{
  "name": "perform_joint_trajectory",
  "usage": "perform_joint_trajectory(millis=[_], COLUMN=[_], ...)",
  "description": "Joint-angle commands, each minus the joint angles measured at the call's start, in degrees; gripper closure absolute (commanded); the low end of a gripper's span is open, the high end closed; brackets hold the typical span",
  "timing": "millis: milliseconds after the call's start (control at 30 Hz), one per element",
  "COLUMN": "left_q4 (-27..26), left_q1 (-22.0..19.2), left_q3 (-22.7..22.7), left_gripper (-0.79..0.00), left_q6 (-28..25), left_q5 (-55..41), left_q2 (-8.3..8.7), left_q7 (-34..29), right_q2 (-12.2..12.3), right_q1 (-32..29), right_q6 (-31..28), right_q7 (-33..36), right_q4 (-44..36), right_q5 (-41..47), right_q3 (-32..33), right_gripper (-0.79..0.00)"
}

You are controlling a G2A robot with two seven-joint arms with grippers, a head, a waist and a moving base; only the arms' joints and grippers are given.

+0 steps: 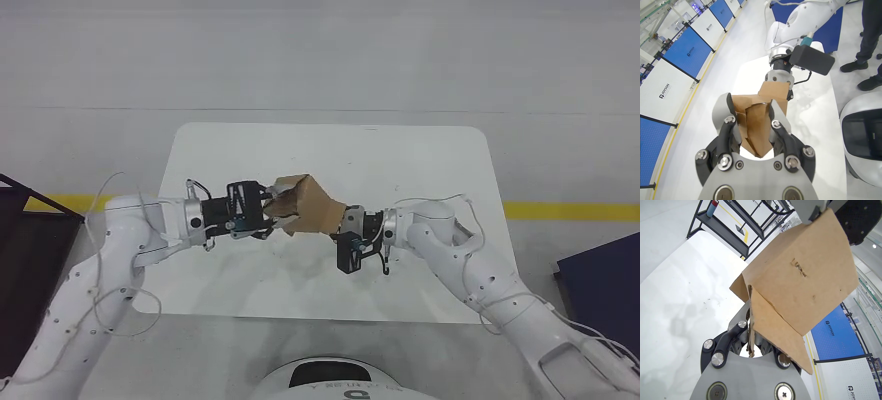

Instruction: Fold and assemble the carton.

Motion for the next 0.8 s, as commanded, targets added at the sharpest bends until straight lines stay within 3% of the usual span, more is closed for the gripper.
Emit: perform_joint_trajectory(millis=[0,100,267,300,367,600,767], left_q4=[0.17,0.45,0.87,0.88,0.90,3.43,6.56], left_q1=[-0.05,-0.22,-0.68,-0.73,-0.64,0.65,0.05], left_q3=[0.25,0.62,1.13,1.12,0.84,-5.47,-10.28], left_gripper=[0.000,0.000,-0.188,-0.286,-0.785,-0.785,-0.785], left_q6=[-0.31,-0.65,-0.74,-0.60,-0.66,-3.55,-3.55], left_q5=[-0.06,-0.53,-0.88,-1.23,-2.62,-22.34,-33.96], left_q2=[-0.02,-0.07,-0.16,-0.18,-0.21,0.27,1.50], left_q7=[0.02,0.26,0.21,0.54,1.69,9.92,6.60], right_q2=[-0.01,-0.02,0.04,0.06,0.13,0.65,1.68], right_q1=[0.05,0.07,0.03,-0.02,-0.16,-0.22,0.79], right_q6=[0.01,0.18,0.29,0.30,0.44,3.38,6.16], right_q7=[-0.04,0.01,0.08,0.07,-0.12,-4.12,-10.99], right_q4=[0.09,0.12,-0.05,-0.07,0.04,0.74,1.10], right_q5=[0.08,0.09,-0.04,-0.06,-0.03,-2.72,-8.98], right_q3=[-0.02,-0.04,0.06,0.09,0.24,0.86,1.63], right_gripper=[0.000,0.000,0.000,0.000,0.000,0.000,0.000])
